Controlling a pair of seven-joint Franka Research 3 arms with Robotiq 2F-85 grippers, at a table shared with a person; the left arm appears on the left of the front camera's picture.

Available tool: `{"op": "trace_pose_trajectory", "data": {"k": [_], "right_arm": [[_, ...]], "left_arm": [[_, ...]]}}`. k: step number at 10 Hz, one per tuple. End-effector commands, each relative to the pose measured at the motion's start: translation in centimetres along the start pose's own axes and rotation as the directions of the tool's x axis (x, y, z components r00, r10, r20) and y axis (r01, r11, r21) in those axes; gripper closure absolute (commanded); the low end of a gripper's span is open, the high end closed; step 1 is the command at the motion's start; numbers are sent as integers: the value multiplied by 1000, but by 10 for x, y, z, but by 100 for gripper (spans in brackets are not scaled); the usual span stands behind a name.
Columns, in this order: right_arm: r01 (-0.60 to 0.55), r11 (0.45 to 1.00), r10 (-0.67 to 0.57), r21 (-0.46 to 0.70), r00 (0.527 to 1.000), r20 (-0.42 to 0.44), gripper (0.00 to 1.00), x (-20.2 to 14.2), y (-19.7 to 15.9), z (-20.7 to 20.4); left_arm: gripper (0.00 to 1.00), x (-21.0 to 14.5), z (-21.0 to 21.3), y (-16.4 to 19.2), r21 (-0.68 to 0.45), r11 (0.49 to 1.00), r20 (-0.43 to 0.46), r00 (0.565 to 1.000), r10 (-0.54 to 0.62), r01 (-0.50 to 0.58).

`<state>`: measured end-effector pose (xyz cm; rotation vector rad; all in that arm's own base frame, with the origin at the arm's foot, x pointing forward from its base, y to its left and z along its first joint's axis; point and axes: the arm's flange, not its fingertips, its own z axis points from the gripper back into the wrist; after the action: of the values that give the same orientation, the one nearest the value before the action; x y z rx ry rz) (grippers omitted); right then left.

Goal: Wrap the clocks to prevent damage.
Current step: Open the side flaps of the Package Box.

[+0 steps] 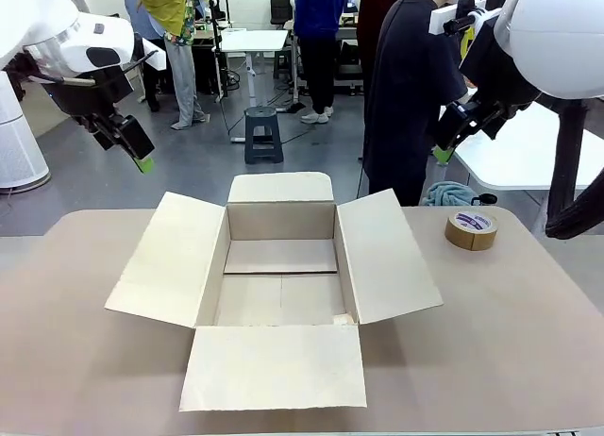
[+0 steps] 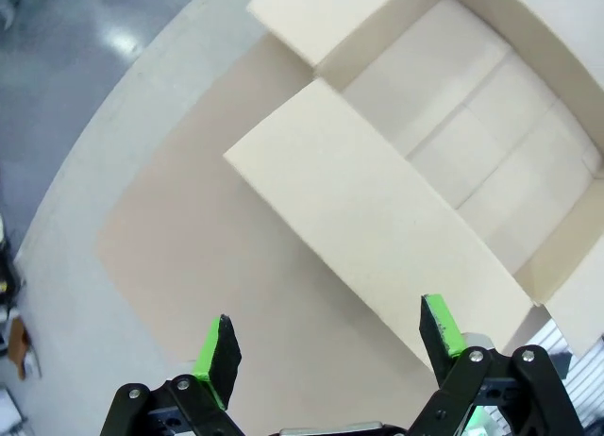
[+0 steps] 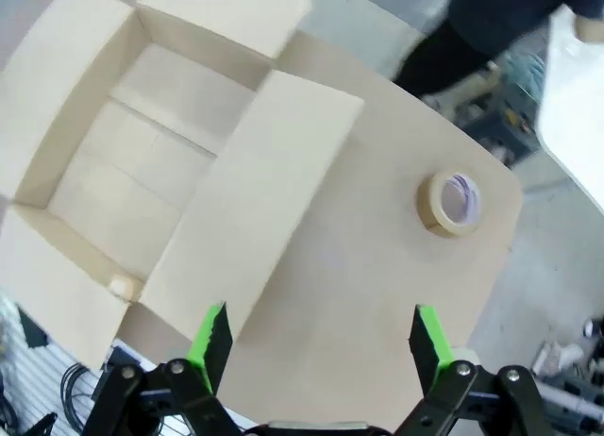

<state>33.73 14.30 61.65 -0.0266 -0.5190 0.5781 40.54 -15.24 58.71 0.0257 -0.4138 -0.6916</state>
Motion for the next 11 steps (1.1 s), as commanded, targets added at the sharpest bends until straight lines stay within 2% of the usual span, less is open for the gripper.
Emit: {"op": "trace_pose_trajectory", "data": {"k": [1,2,3,5,6,9,11], "right_arm": [[-199,935,151,295,973,177,0,2,-36,21],[-226,871,143,435,966,216,0,6,-65,22],[-243,833,120,497,956,267,0,6,-82,21],[-338,757,156,559,925,348,0,1,-102,13],[-374,728,157,575,907,391,0,-3,-109,10],[-459,668,114,585,841,530,0,-20,-129,3],[-479,686,53,548,784,618,0,-35,-136,-3]], "left_arm": [[0,3,17,34,-205,956,43,978,-206,211],[0,5,21,54,-300,923,80,970,-230,243],[0,9,24,69,-361,893,124,963,-240,269],[0,3,29,93,-475,781,273,912,-308,405],[0,-3,30,99,-490,743,356,883,-307,456],[0,-22,29,106,-475,704,567,796,-213,528],[0,-33,28,110,-464,684,658,736,-160,563]]}}
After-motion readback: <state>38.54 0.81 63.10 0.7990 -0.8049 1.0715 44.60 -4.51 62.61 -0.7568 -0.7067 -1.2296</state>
